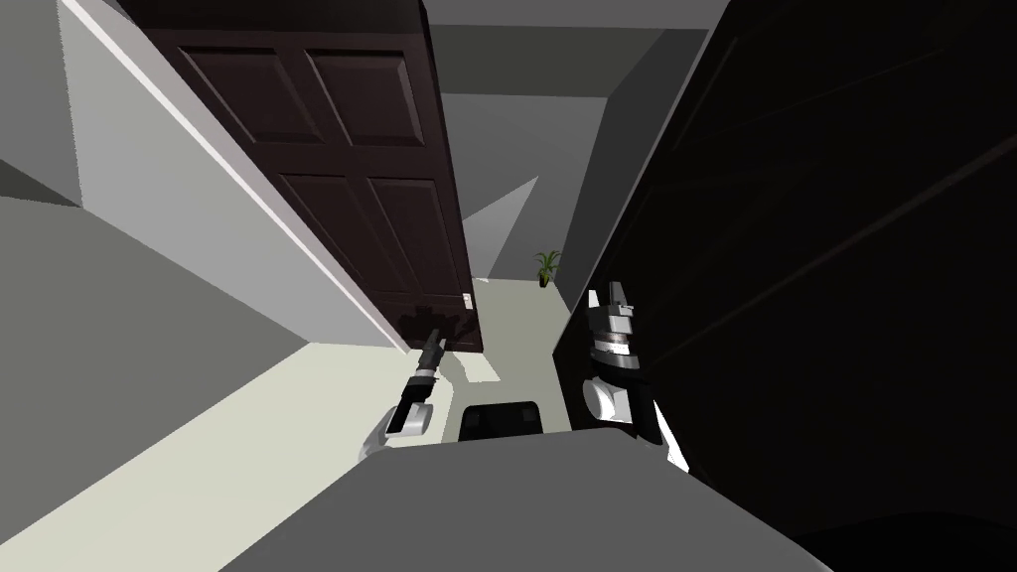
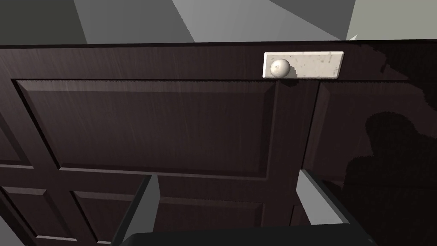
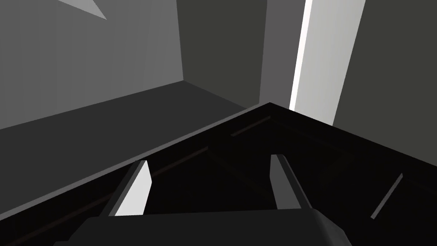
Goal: Pull the door open
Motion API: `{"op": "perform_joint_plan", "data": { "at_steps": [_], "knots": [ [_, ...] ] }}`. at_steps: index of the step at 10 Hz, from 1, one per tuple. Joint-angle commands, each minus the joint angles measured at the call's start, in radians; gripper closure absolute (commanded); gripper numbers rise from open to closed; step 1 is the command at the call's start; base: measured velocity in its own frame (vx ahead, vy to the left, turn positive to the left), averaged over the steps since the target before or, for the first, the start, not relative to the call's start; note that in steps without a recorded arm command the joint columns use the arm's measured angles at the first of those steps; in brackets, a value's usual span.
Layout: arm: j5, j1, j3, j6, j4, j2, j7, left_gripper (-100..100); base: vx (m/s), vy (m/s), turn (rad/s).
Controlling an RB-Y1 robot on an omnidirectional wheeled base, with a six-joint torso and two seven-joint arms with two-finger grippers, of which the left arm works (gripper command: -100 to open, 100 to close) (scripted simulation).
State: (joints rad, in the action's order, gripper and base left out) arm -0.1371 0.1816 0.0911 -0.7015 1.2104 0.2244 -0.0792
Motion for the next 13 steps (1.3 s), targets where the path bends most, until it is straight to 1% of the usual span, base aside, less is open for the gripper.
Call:
{"op": "perform_joint_plan", "data": {
  "at_steps": [1,5,9,10,13],
  "knots": [
    [-0.001,-0.014,0.003,-0.015,-0.044,0.003,-0.008,-100,0.11,0.007,-0.056],
    [-0.004,-0.04,0.007,-0.04,-0.13,0.015,-0.027,-100,0.103,-0.001,-0.06],
    [-0.007,-0.064,0.012,-0.061,-0.205,0.026,-0.044,-100,0.097,0.011,-0.051],
    [-0.009,-0.074,0.013,-0.071,-0.241,0.031,-0.052,-100,0.133,0.007,-0.096],
    [-0.01,-0.088,0.016,-0.084,-0.285,0.037,-0.062,-100,0.112,0.012,-0.044]
  ]
}}
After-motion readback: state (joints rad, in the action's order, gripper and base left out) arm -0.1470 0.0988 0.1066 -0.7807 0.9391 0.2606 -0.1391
